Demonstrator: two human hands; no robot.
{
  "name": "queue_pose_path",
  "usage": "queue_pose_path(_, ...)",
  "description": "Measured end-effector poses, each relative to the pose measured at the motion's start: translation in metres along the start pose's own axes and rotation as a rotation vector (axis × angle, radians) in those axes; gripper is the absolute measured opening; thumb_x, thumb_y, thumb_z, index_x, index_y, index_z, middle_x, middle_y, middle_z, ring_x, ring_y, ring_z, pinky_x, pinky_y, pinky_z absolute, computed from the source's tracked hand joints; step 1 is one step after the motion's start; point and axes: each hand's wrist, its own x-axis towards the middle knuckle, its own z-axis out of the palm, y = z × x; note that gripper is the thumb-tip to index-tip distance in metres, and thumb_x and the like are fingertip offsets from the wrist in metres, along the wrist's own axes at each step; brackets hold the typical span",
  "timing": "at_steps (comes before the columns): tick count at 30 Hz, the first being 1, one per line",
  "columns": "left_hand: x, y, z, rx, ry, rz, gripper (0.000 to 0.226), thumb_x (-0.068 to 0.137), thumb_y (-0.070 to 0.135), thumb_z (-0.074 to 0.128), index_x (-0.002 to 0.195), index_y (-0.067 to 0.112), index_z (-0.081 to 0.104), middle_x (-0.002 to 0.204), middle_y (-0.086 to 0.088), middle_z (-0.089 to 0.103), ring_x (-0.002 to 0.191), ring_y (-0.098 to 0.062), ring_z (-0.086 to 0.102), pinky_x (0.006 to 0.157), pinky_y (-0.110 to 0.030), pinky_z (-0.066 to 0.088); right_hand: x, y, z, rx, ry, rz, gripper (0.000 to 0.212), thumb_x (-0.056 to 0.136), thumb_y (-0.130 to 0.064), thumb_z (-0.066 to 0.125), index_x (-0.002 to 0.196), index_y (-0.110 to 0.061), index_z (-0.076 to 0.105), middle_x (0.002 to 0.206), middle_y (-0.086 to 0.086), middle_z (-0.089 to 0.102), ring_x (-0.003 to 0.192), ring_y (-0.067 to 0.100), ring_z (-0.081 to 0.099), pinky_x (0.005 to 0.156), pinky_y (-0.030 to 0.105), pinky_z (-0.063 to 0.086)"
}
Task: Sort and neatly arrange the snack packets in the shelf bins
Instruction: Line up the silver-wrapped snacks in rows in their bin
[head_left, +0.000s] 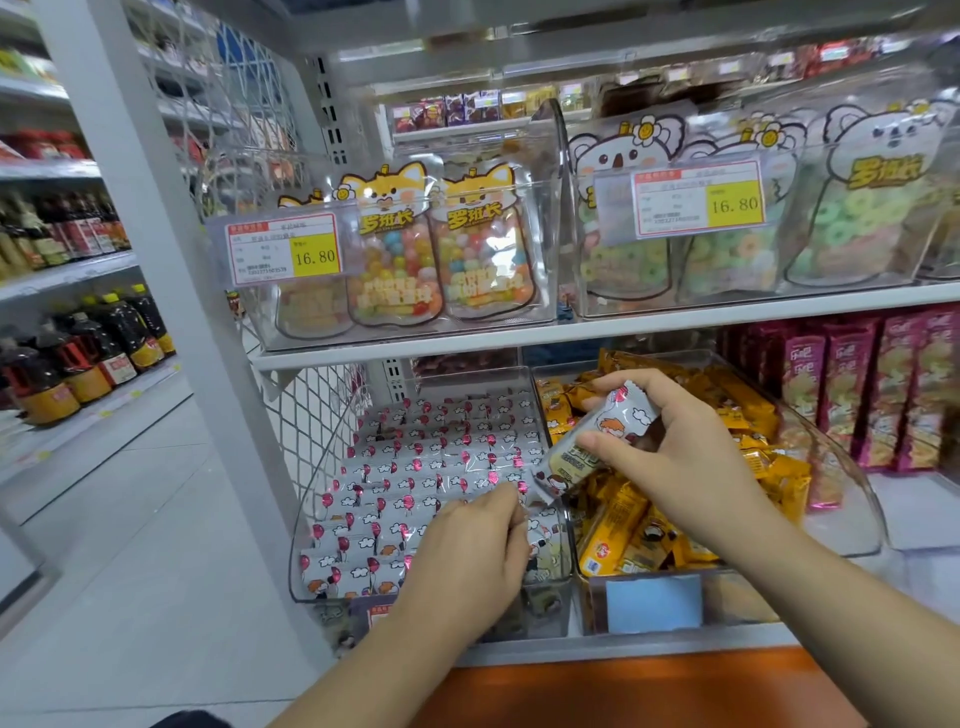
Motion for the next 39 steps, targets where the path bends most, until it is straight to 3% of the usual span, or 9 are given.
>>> queue_pose_path(4,-0.006,0.004,0.001,0.036,0.03,0.02,0.011,0.095,0.025,0.043,0.086,0.025,0.039,0.087,0.008,0.056,0.078,-0.014,0.048,0.065,-0.027,0.033,0.001,-0.001,0.002,0.009,-0.01,0.009,0.032,0.074,-0.026,0.072,0.1,-0.037,0.055,0.092,-0.006,0.068,0.082,0.014,0.065,0.072,0.038,0.055)
queue_pose_path(10,-0.002,0.002,0.008,-0.02,-0.007,0.012,0.013,0.094,0.023,0.047,0.083,0.024,0.041,0.09,0.008,0.053,0.079,-0.012,0.052,0.07,-0.027,0.044,0.001,-0.001,0.005,0.005,-0.019,0.006,0.032,0.075,-0.025,0.073,0.099,-0.037,0.055,0.092,-0.005,0.067,0.08,0.015,0.065,0.071,0.038,0.055)
queue_pose_path(13,0.005,0.0,0.007,-0.033,-0.014,0.02,0.015,0.094,0.024,0.05,0.081,0.024,0.042,0.085,0.011,0.04,0.076,-0.008,0.046,0.065,-0.02,0.037,0.002,-0.001,0.005,0.01,-0.026,0.003,0.032,0.074,-0.027,0.072,0.099,-0.037,0.056,0.091,-0.003,0.068,0.079,0.024,0.065,0.071,0.044,0.055)
queue_pose_path(16,0.01,-0.003,0.007,-0.039,-0.044,0.011,0.017,0.093,0.024,0.052,0.078,0.023,0.044,0.08,0.013,0.039,0.073,-0.006,0.042,0.059,-0.014,0.031,0.002,0.0,0.005,-0.004,-0.032,0.001,0.032,0.076,-0.026,0.073,0.1,-0.038,0.055,0.089,0.0,0.068,0.078,0.028,0.065,0.071,0.047,0.054)
queue_pose_path(27,0.014,-0.002,0.002,-0.017,-0.176,-0.023,0.02,0.09,0.024,0.057,0.072,0.019,0.05,0.077,0.009,0.045,0.072,-0.01,0.047,0.068,-0.027,0.043,0.0,-0.002,0.006,-0.023,-0.043,-0.011,0.033,0.076,-0.025,0.074,0.097,-0.04,0.055,0.09,-0.003,0.069,0.08,0.031,0.065,0.074,0.047,0.053)
queue_pose_path(32,0.016,-0.003,0.001,-0.145,-0.236,-0.078,0.013,0.086,0.029,0.066,0.078,0.021,0.061,0.079,0.006,0.062,0.072,-0.008,0.056,0.071,-0.027,0.05,0.003,-0.003,0.004,0.003,-0.013,-0.029,0.036,0.076,-0.021,0.073,0.101,-0.038,0.054,0.095,-0.01,0.067,0.084,0.006,0.065,0.074,0.027,0.056)
queue_pose_path(34,0.015,-0.005,-0.004,-0.26,-0.27,-0.1,0.006,0.087,0.026,0.066,0.09,0.022,0.067,0.081,0.007,0.065,0.069,-0.002,0.057,0.069,-0.019,0.051,0.004,-0.003,0.003,0.024,-0.022,-0.031,0.038,0.077,-0.018,0.074,0.103,-0.037,0.054,0.098,-0.013,0.067,0.086,0.0,0.064,0.073,0.021,0.055)
queue_pose_path(36,0.014,-0.01,-0.011,-0.32,-0.285,-0.117,0.018,0.088,0.02,0.064,0.106,0.02,0.067,0.09,0.009,0.067,0.077,0.002,0.061,0.072,-0.012,0.05,0.003,-0.003,0.003,0.046,-0.047,-0.032,0.038,0.078,-0.015,0.074,0.103,-0.035,0.054,0.099,-0.016,0.067,0.085,0.002,0.065,0.071,0.019,0.055)
queue_pose_path(39,0.01,-0.022,-0.023,-0.269,-0.273,-0.11,0.02,0.087,0.02,0.065,0.107,0.023,0.067,0.094,0.014,0.067,0.084,0.011,0.059,0.075,-0.007,0.047,0.002,-0.001,0.005,0.069,-0.089,-0.02,0.036,0.079,-0.015,0.073,0.105,-0.033,0.056,0.099,-0.017,0.068,0.084,0.011,0.066,0.07,0.025,0.056)
